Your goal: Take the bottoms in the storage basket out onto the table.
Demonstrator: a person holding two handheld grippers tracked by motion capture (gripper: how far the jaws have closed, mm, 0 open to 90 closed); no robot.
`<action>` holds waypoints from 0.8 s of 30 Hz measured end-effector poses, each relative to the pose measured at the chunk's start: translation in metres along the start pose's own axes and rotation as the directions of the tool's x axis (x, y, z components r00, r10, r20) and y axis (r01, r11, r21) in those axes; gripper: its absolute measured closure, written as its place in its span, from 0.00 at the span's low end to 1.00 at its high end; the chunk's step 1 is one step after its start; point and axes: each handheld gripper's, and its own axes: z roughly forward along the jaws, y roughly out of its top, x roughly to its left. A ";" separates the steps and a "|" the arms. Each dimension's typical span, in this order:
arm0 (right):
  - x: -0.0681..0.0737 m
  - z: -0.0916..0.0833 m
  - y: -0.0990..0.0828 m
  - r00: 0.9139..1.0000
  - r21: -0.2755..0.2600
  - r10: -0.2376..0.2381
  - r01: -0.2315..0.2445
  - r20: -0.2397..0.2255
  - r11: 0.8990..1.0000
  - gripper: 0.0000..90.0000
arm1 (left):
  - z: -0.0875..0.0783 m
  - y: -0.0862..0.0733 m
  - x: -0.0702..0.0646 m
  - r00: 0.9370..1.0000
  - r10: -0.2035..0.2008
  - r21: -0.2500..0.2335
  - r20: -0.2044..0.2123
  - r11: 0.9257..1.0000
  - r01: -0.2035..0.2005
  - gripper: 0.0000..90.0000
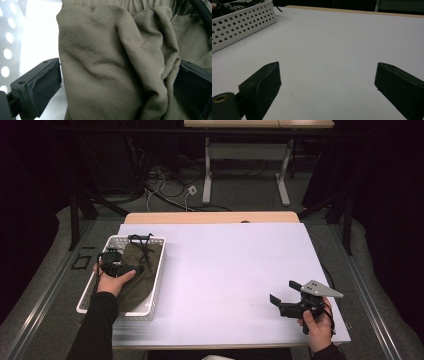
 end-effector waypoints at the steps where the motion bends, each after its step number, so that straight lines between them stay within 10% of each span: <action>1: 0.000 0.000 0.000 1.000 0.000 0.001 -0.001 0.001 1.000 0.07 | 0.000 0.000 0.000 1.000 -0.002 0.002 0.002 1.000 0.002 0.00; 24: 0.001 0.000 0.001 1.000 0.006 -0.005 0.005 -0.005 1.000 0.08 | 0.006 0.000 0.002 0.996 -0.027 0.043 0.080 0.999 0.023 0.04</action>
